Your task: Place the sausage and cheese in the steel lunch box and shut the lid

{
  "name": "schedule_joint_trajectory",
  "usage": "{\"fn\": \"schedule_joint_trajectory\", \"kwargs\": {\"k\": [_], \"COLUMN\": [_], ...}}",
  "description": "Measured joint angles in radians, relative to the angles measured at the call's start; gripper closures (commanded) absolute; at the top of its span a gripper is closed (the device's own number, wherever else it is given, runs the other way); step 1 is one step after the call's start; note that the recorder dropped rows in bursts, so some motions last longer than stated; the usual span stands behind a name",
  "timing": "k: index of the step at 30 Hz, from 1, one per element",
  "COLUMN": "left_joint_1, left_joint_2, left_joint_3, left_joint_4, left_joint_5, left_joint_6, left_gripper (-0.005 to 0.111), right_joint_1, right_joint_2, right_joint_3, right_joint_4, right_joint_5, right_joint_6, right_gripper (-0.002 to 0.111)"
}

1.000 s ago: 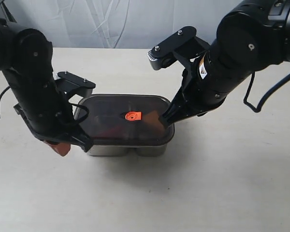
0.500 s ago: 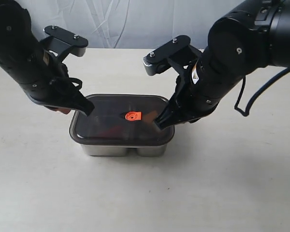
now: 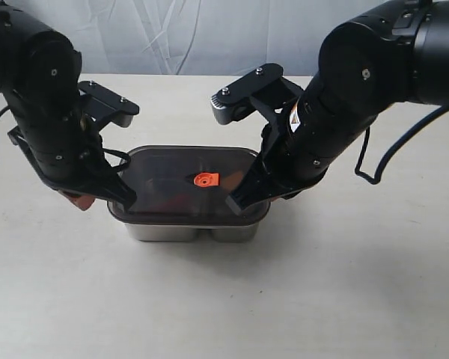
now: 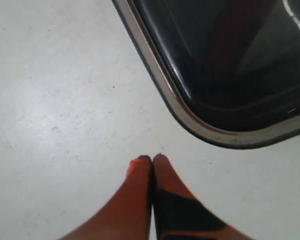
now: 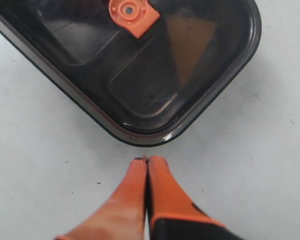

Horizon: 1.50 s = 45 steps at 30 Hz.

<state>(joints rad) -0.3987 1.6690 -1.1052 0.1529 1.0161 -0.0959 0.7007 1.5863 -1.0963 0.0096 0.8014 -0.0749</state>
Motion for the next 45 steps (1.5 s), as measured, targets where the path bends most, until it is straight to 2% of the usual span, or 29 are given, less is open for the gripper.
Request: {"fn": "schedule_joint_trajectory", "kwargs": {"k": [12, 45], "left_joint_1": [0.0, 0.0], "left_joint_2": [0.067, 0.069], "left_joint_3": [0.0, 0.0], "left_joint_4": [-0.023, -0.073], "left_joint_5": [-0.03, -0.073], "left_joint_6": [0.0, 0.048], "left_gripper": [0.107, 0.107], "right_joint_1": [0.0, 0.0], "right_joint_2": [0.0, 0.0], "right_joint_3": [0.0, -0.039], "right_joint_4": [0.0, -0.03], "right_joint_5": [-0.001, 0.019], "right_joint_6": [-0.001, 0.003], "right_gripper": [0.109, 0.109]}}
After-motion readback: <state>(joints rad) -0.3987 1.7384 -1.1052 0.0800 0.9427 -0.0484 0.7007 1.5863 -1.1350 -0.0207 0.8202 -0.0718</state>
